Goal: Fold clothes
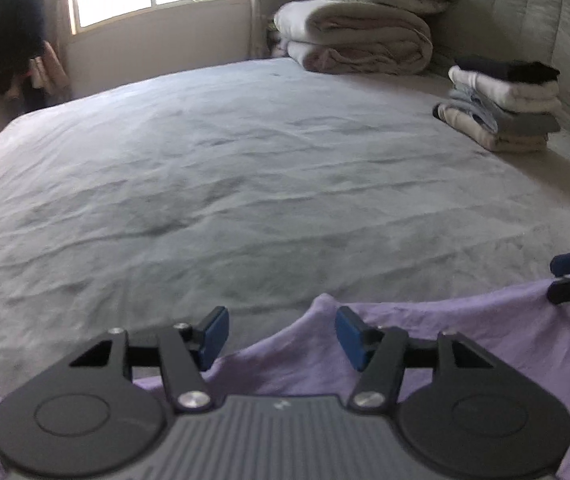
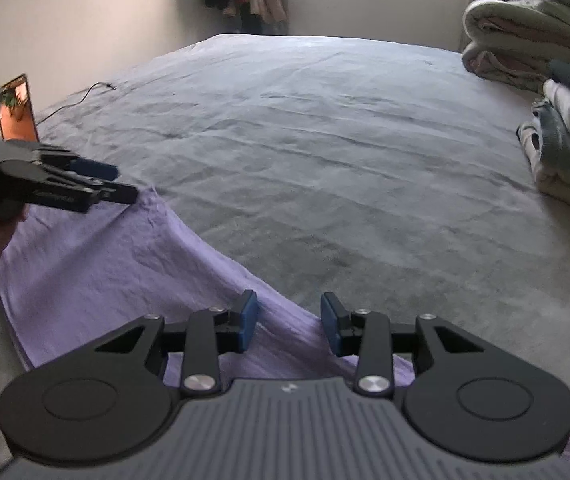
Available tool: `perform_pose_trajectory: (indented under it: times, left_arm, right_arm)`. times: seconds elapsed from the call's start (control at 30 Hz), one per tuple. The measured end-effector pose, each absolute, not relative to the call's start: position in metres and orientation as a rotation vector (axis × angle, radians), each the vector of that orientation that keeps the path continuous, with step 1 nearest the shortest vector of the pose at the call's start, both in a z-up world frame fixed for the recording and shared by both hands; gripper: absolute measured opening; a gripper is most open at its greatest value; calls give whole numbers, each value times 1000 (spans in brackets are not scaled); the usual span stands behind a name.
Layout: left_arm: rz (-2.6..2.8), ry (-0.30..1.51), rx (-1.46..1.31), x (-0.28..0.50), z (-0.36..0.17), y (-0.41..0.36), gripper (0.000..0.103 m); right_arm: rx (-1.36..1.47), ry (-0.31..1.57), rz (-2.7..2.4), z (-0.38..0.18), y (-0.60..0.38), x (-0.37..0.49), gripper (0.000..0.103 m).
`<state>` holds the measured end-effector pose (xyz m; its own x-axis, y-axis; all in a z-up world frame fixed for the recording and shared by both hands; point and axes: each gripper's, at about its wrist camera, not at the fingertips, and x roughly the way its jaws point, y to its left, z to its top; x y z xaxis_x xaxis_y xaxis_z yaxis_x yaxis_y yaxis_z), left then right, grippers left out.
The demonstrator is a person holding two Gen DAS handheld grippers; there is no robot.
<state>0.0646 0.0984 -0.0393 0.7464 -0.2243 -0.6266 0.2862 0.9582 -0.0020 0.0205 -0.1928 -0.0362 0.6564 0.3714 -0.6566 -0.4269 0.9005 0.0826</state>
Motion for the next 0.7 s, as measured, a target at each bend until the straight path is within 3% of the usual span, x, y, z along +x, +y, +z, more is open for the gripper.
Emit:
perform_pose_trajectory:
  times: [0.23, 0.3, 0.47, 0.67, 0.7]
  left_arm:
    - [-336, 671, 52, 75, -53, 92, 58]
    - [-317, 677, 59, 74, -48, 91, 51]
    - [-403, 657, -39, 64, -29, 87, 45]
    - [-672, 696, -106, 56, -40, 61, 19]
    - [-706, 710, -100, 56, -43, 56, 17]
  right_arm:
    - [-60, 739, 504, -45, -201, 24, 41]
    - [-30, 745, 524, -44, -204, 27, 41]
    - [65, 739, 537, -38, -208, 36, 41]
    - [-169, 719, 535, -46, -174, 36, 38]
    - [-190, 712, 548, -46, -170, 35, 26]
